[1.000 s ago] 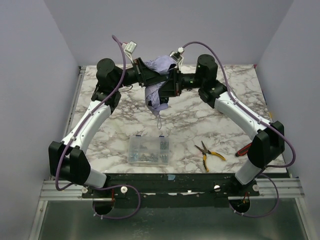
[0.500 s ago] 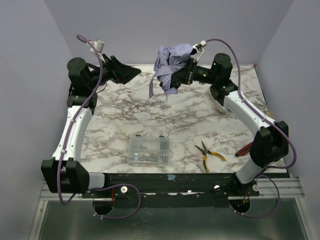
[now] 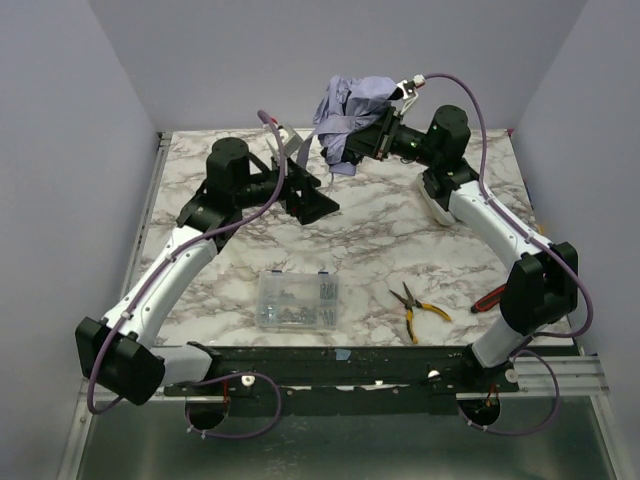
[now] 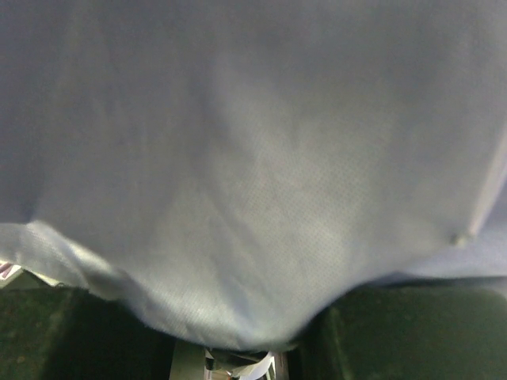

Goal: Open the umbrella

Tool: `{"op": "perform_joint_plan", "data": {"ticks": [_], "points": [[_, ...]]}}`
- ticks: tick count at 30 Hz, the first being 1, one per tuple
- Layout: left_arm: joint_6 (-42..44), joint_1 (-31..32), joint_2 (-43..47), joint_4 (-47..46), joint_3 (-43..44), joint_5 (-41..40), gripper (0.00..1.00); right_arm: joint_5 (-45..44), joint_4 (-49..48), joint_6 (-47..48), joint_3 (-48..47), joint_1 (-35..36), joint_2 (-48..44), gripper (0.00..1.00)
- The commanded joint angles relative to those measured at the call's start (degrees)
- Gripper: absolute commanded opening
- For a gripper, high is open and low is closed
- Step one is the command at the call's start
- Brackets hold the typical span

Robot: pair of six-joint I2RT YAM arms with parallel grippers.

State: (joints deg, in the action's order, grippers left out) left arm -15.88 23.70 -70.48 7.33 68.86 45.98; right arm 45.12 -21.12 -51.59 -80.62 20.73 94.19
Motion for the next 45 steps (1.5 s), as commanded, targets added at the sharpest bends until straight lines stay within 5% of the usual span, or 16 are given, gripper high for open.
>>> {"op": "perform_joint_plan", "data": {"ticks": [1,5,9,10,16,24,25,27,31,37,45], "points": [[5.4,2.74,-3.95,4.16,4.68,-11.42,0.93,1.63,-7.11,-1.53,-1.12,0.53,-1.36,0.01],[4.49,3.37,-7.31,5.24,7.57,-7.71,0.65,0.46,-7.2,-1.36,-0.21,0.64,-1.65,0.01],[5.02,3.45,-9.5,9.64,8.42,-4.33,0.07,0.32,-6.8,-0.01,-1.92,0.54,-1.24,0.01],[5.75,3.4,-9.27,10.35,7.85,-3.96,0.0,0.16,-6.46,0.41,-2.52,0.41,-1.09,0.01],[10.84,3.37,-3.83,9.37,-2.01,-0.19,0.0,-0.47,-6.28,0.84,-6.53,-1.6,1.26,0.01],[24.42,3.02,1.25,20.74,-8.53,1.23,0.0,2.26,-6.0,2.72,-12.0,-4.8,4.38,0.01],[24.71,2.83,1.94,20.68,-8.59,0.95,0.11,2.46,-5.41,3.47,-11.94,-4.86,4.29,0.01],[23.7,2.5,2.97,19.56,-7.46,-0.59,0.63,3.01,-5.37,3.56,-10.83,-4.79,4.17,0.01],[19.78,2.4,3.64,13.17,-2.58,-7.01,0.98,1.99,-4.92,3.32,-6.91,-4.58,2.71,0.01],[12.35,4.21,-0.29,6.11,3.62,-19.42,0.98,-4.73,-0.56,5.0,-3.41,-3.77,-0.29,0.01],[10.52,10.38,-14.47,19.58,20.98,-28.49,0.98,-10.08,1.7,5.79,-2.92,-2.91,-1.83,0.01]]}}
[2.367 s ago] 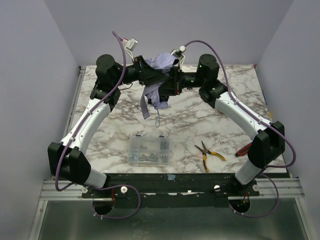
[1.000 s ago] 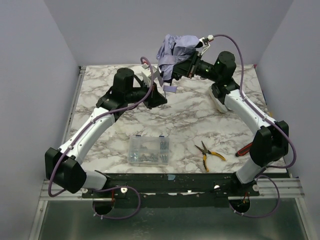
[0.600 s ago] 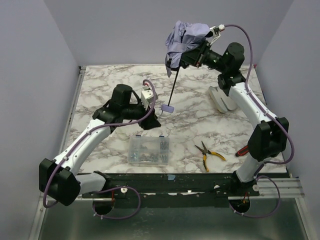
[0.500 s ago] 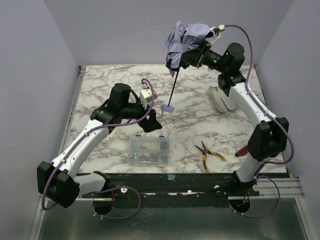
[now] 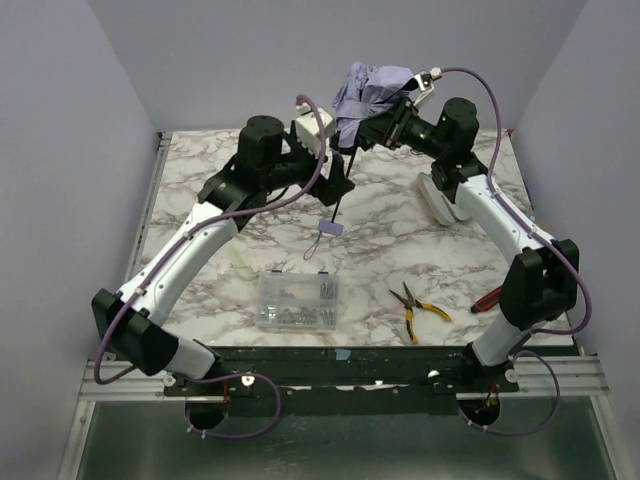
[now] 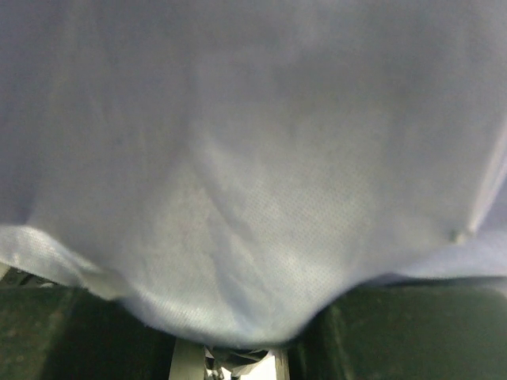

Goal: Open the umbrella

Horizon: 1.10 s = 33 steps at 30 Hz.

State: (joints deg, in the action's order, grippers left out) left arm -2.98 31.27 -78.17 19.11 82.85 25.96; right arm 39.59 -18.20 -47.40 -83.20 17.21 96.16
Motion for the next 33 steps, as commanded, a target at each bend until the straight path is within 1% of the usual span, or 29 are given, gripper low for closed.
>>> {"op": "perform_joint_plan", "data": {"ticks": [1,3,4,5,7,8,10,11,13,16,18,26,33], "points": [[-2.45,3.27,-8.6,9.13,8.7,-9.85,0.98,-4.69,-1.09,1.61,-0.46,0.62,-3.79,0.01],[-3.46,3.95,-11.36,11.04,11.1,-13.43,0.98,-4.99,-0.72,1.97,-1.0,0.72,-3.83,0.01],[-3.48,4.0,-12.31,11.67,11.77,-13.76,0.98,-5.35,-0.31,2.46,-1.25,0.71,-3.87,0.01],[-3.27,4.06,-13.14,12.31,12.35,-14.15,0.96,-5.89,0.29,3.37,-1.76,0.72,-3.96,0.01],[-3.05,4.15,-13.95,12.35,12.05,-14.86,0.79,-7.43,1.58,5.39,-2.66,0.65,-4.28,0.01],[-2.91,4.14,-14.1,12.35,11.74,-15.06,0.7,-8.35,2.19,6.37,-3.17,0.7,-4.46,0.01],[-2.76,4.22,-14.34,12.61,10.88,-15.27,0.54,-10.53,3.75,8.59,-4.23,0.68,-4.58,0.01],[-2.44,4.36,-14.46,12.97,10.57,-15.31,0.48,-11.64,4.36,9.45,-4.7,0.63,-4.52,0.01],[-1.67,4.71,-14.7,13.67,9.66,-15.14,0.41,-13.88,5.74,11.25,-6.1,0.62,-4.28,0.01],[-0.78,5.22,-15.51,15.23,8.18,-15.19,0.4,-15.5,6.47,12.78,-8.19,0.39,-3.5,0.01],[-0.56,5.47,-15.88,15.77,6.65,-15.24,0.42,-15.43,6.37,12.67,-9.6,-0.02,-2.69,0.01],[-0.69,5.52,-15.93,14.46,0.74,-15.47,0.43,-14.45,6.23,11.52,-14.45,-2.21,-0.69,0.01],[-1.33,5.56,-16.24,14.48,-3.3,-15.19,0.43,-13.37,6.3,11.67,-19.8,-6.4,1.98,0.01]]}}
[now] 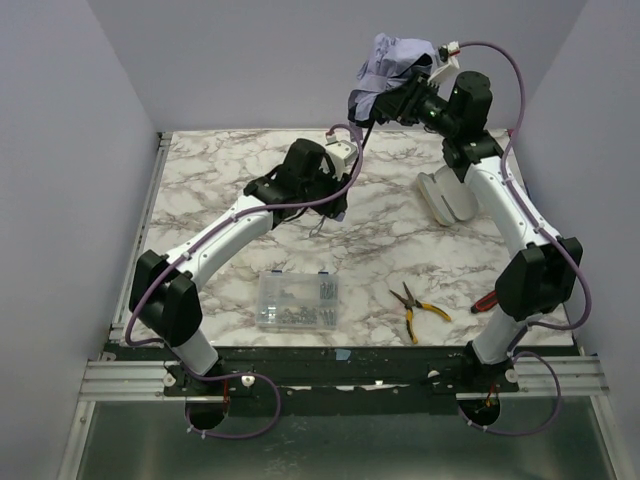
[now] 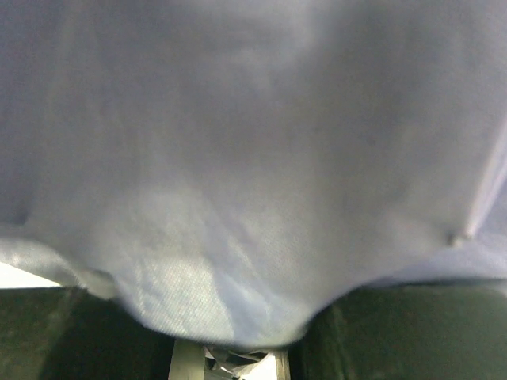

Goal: Open the umbrella

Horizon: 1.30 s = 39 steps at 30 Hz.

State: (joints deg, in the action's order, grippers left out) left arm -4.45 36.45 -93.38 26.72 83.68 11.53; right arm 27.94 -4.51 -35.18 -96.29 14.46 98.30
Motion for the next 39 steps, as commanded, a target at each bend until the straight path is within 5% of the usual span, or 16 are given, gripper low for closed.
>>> {"op": "perform_joint_plan", "data": {"ticks": [1,11,16,21,29,34,39], "points": [[-0.02,0.43,-1.05,7.1,-4.75,-0.56,0.42,-1.54,-7.39,-0.41,-7.28,-4.18,0.12,0.01],[0.08,1.04,-0.28,8.87,-9.29,-0.24,0.33,3.43,-9.2,1.53,-10.45,-6.25,1.77,0.01],[0.85,0.96,1.02,6.0,-4.49,0.5,0.38,8.26,-13.51,-6.07,-3.46,-5.65,0.44,0.01],[0.59,2.24,-1.68,9.75,-0.35,2.36,0.28,5.65,-12.79,-2.3,-4.07,-4.87,0.5,0.01],[-0.58,3.04,1.13,6.07,-13.34,1.48,0.28,2.13,-13.15,-2.92,-12.87,-6.52,3.63,0.01],[1.72,2.94,4.66,3.61,-13.94,0.11,0.33,5.9,-12.98,-4.48,-12.88,-6.69,4.19,0.01],[3.92,2.58,7.44,2.68,-7.21,-0.59,0.57,10.57,-13.75,-6.19,-7.58,-6.58,2.64,0.01]]}}
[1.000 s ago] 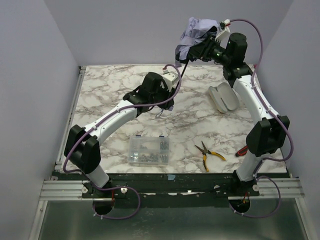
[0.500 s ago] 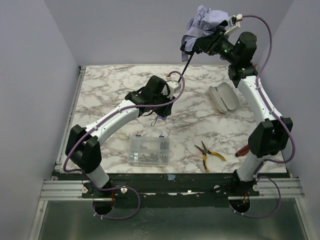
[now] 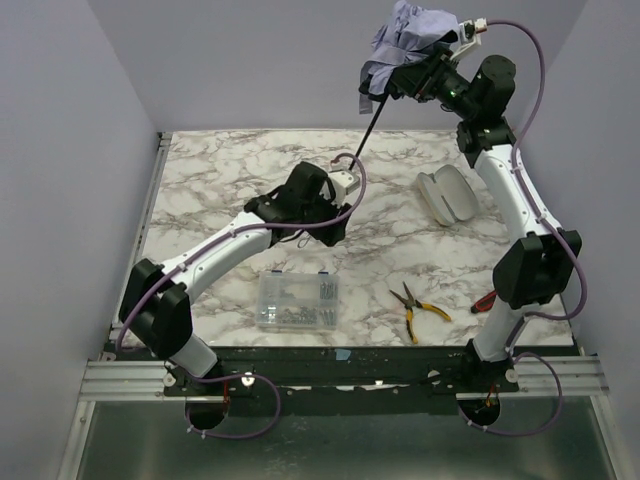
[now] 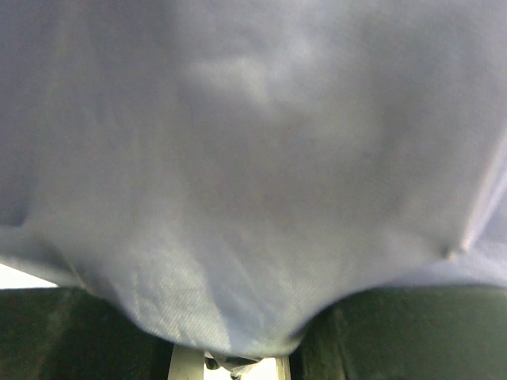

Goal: Open the umbrella

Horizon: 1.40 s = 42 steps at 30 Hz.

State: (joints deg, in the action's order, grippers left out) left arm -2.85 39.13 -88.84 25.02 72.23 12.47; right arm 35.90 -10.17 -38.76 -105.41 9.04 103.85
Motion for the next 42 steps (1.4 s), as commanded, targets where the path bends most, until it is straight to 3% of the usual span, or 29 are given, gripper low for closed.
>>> {"op": "perform_joint_plan", "data": {"ticks": [1,5,12,17,23,28,29,34,37,42], "points": [[2.57,-0.23,3.55,3.75,5.7,-1.7,0.61,3.67,-8.28,-2.98,2.83,-1.13,-3.43,0.01],[5.59,-0.37,3.43,3.15,11.36,-3.79,0.66,5.92,-8.95,-3.85,8.58,-1.05,-6.06,0.01],[4.07,-0.46,-3.95,7.49,15.52,-2.44,0.63,6.74,-10.52,-5.64,11.87,-1.06,-8.62,0.01],[0.37,-0.38,-4.35,5.65,5.92,0.15,0.61,6.46,-10.04,-5.75,10.25,-1.13,-8.95,0.01],[-2.16,-0.37,0.06,4.33,-6.73,0.43,0.5,5.41,-10.02,-5.76,5.04,-2.41,-7.27,0.01],[-2.16,-0.1,3.78,2.56,-10.82,2.06,0.44,6.85,-10.4,-6.31,2.54,-3.15,-4.74,0.01],[-1.79,-0.11,4.12,2.4,-10.13,1.97,0.47,7.65,-10.98,-6.62,3.09,-3.15,-4.61,0.01],[0.23,-0.11,7.05,-1.32,-2.71,2.38,0.8,11.38,-12.38,-7.11,10.36,-2.91,-5.95,0.01],[0.29,-0.7,7.97,-2.2,2.93,4.41,0.91,14.09,-13.3,-7.47,14.92,-2.37,-7.41,0.01],[2.47,-3.89,11.62,-6.22,5.12,11.93,0.98,18.26,-15.45,-12.92,17.53,-1.92,-7.19,0.01]]}}
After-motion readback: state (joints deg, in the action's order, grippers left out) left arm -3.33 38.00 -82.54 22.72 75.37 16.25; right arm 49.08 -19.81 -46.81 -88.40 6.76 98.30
